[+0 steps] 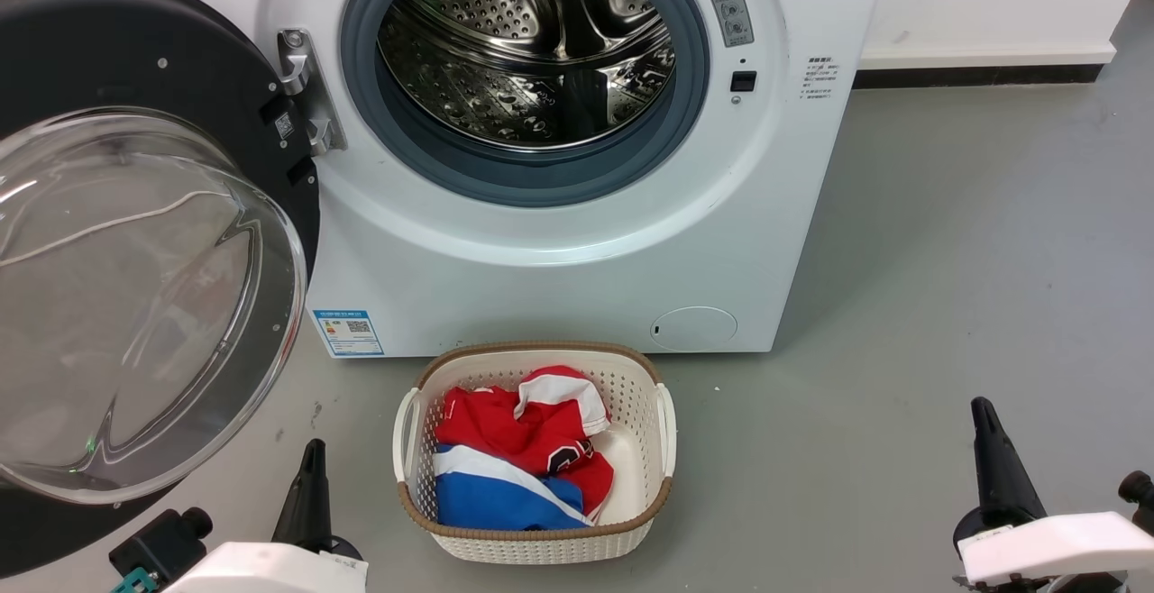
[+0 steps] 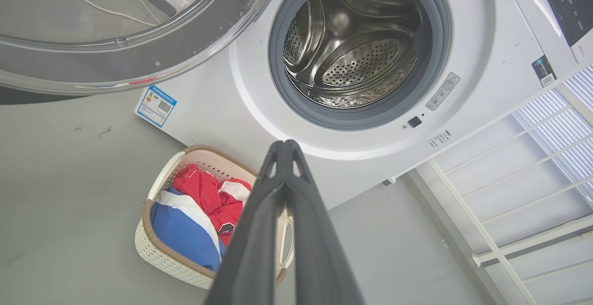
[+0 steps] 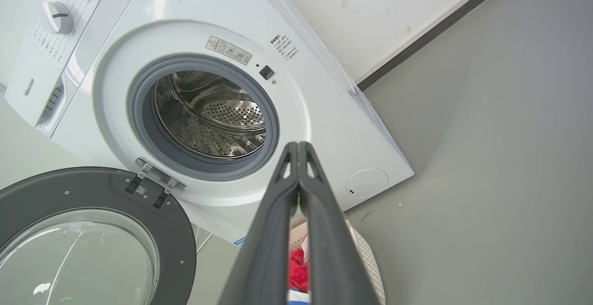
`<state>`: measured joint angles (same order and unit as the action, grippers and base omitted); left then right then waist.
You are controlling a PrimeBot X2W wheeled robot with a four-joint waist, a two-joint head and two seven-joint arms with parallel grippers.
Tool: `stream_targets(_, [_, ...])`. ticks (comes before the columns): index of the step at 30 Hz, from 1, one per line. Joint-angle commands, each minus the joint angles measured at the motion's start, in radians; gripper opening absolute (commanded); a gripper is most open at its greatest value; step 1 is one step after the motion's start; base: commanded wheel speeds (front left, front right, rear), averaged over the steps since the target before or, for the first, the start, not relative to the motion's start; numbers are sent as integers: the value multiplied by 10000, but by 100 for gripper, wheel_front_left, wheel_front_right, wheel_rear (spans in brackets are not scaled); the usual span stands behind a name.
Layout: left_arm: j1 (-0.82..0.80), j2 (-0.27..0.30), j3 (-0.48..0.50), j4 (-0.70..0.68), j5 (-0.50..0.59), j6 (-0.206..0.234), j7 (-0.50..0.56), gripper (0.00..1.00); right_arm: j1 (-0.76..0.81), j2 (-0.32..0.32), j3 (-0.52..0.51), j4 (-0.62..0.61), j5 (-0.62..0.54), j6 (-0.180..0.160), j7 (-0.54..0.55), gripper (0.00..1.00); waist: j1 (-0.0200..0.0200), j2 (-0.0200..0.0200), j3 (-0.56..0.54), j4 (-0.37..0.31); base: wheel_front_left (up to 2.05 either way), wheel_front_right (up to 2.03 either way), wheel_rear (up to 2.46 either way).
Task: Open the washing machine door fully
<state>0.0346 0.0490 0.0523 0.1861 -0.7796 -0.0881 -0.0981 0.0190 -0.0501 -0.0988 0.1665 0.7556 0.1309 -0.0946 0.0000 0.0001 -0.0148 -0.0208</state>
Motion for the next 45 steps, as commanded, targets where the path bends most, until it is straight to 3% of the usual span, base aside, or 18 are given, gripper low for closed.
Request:
stream_targets(1, [-273,15,64,-72,-379,-67,94,0,-272,-7,-30,-51,401,0,94,0,0,-1,3,5,0,0,0])
stream_targets(45, [-1027,17,406,326,-5151,-297,1322,0,-924,-4,-108,451,5308,-1,1315,0,0,-1,92,108,0,0,0])
